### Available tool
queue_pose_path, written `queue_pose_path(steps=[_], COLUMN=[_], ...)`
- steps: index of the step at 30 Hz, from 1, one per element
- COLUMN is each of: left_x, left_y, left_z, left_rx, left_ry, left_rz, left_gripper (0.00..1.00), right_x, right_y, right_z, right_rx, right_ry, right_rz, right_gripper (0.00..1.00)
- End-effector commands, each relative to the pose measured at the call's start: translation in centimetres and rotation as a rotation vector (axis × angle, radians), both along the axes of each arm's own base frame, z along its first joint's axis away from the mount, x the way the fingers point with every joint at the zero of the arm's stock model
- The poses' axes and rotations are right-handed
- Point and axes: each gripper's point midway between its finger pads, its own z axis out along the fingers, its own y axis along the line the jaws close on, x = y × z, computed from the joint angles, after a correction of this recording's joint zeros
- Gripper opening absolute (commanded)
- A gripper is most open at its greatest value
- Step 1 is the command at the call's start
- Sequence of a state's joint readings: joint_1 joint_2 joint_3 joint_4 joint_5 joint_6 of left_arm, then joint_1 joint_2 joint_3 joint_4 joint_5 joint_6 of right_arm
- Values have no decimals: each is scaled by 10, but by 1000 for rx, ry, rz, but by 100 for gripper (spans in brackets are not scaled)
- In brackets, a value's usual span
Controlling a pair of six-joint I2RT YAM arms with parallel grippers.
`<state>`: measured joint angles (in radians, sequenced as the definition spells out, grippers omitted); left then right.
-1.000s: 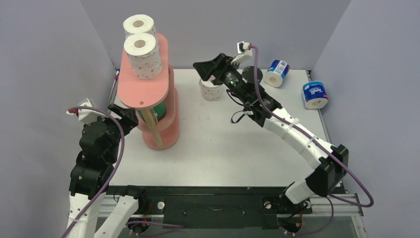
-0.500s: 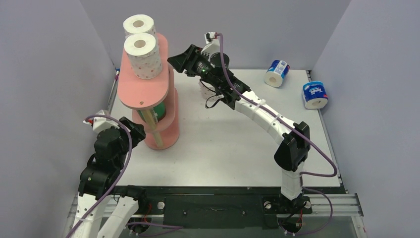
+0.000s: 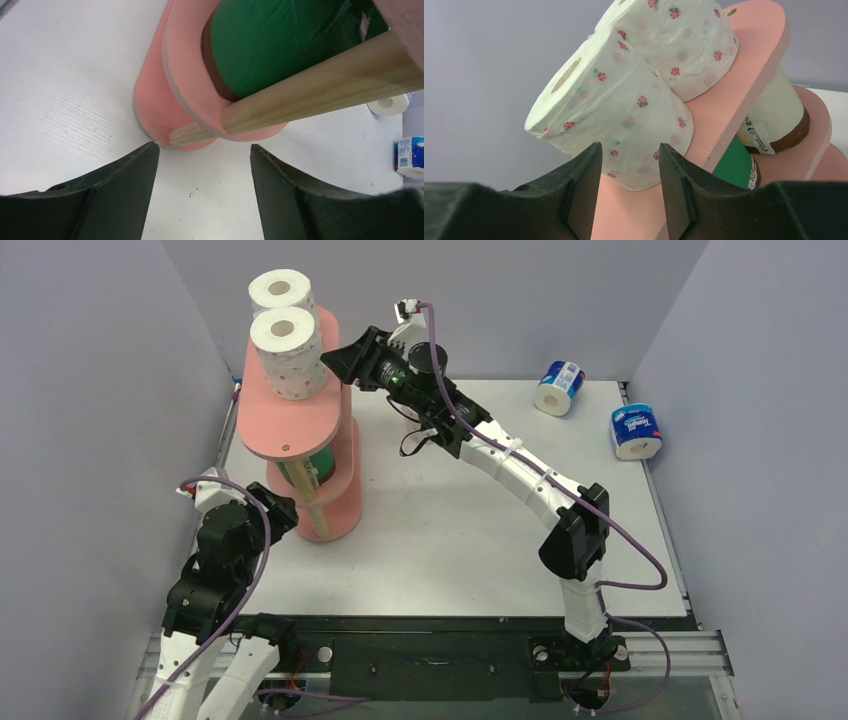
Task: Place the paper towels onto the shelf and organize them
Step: Adjust the paper towel on the shelf.
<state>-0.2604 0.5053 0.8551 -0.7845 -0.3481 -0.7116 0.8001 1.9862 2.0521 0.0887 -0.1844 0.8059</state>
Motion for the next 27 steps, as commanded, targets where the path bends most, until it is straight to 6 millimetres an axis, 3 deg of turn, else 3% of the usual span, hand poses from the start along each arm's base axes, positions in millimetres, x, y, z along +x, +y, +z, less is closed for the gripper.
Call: queue_pose_path(steps=[1, 27], left_x=[2, 4], left_y=[-5, -9], left_z=[3, -8], left_rx=[-28, -34], left_ry=[-26, -15], left_rz=[-13, -29], left_gripper=[64, 64], right_x=[-4, -7], right_y=[6, 28], right_z=[11, 1], right_rx=[15, 8], right_ry=[-22, 1], right_rz=[8, 43], right_gripper=[41, 40])
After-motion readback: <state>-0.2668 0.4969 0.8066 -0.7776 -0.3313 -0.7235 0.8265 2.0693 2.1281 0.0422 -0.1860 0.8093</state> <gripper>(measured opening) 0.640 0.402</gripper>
